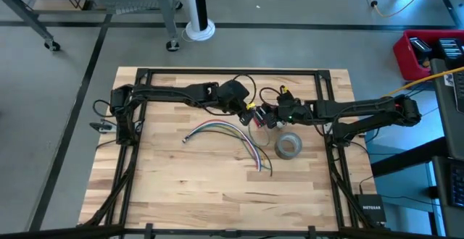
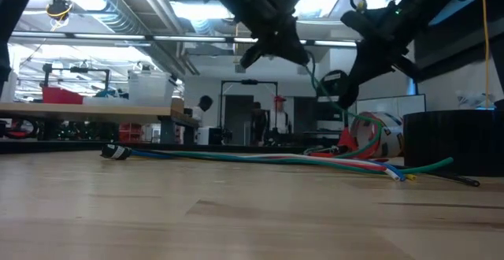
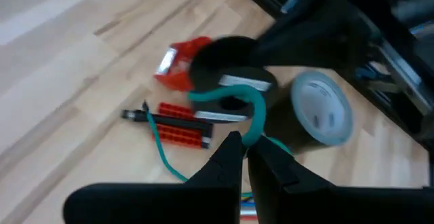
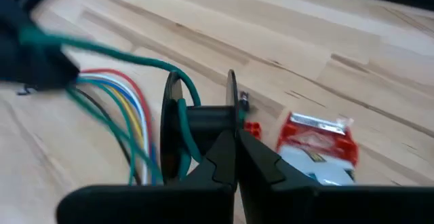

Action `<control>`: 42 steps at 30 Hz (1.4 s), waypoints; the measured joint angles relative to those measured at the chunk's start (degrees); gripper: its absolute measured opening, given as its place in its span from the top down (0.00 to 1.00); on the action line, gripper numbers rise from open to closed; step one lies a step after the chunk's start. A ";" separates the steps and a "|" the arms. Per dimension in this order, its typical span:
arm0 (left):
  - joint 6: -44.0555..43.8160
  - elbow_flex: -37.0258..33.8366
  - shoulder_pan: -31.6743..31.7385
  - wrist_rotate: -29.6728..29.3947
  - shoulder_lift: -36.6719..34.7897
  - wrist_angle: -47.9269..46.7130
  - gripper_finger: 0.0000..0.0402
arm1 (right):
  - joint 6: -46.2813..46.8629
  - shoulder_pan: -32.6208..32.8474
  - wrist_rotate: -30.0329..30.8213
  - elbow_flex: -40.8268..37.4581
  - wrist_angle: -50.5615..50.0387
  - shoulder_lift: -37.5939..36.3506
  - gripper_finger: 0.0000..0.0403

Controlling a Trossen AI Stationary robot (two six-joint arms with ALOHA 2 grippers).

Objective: Coil cords
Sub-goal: Coil green wire onto the spool

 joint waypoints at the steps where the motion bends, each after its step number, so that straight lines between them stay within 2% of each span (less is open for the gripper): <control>1: -0.01 0.00 -0.24 0.06 0.00 -0.10 0.99 | -0.09 0.00 0.00 0.00 0.61 0.00 0.98; 8: -0.52 0.02 -1.43 0.12 0.45 2.68 0.99 | -0.16 0.00 -0.30 0.00 4.78 0.00 0.98; 17: -0.48 -0.04 -0.61 -0.12 0.66 4.99 0.99 | -0.42 0.00 -4.45 0.00 7.15 2.14 0.98; 25: -0.50 -0.04 -1.14 -0.32 0.68 7.06 0.99 | -0.59 0.00 -4.60 0.00 11.66 7.44 0.98; 35: 1.42 -0.04 -4.20 -0.36 0.68 6.67 0.99 | -1.67 0.00 -2.97 0.44 17.36 6.84 0.98; 38: 2.50 -0.04 -5.38 -1.66 0.68 6.21 0.99 | -3.10 -0.02 -1.37 1.78 17.33 6.65 0.98; 42: 3.60 -0.04 -7.35 -7.46 0.66 3.73 0.99 | -4.93 -0.04 0.62 3.97 16.56 5.65 0.98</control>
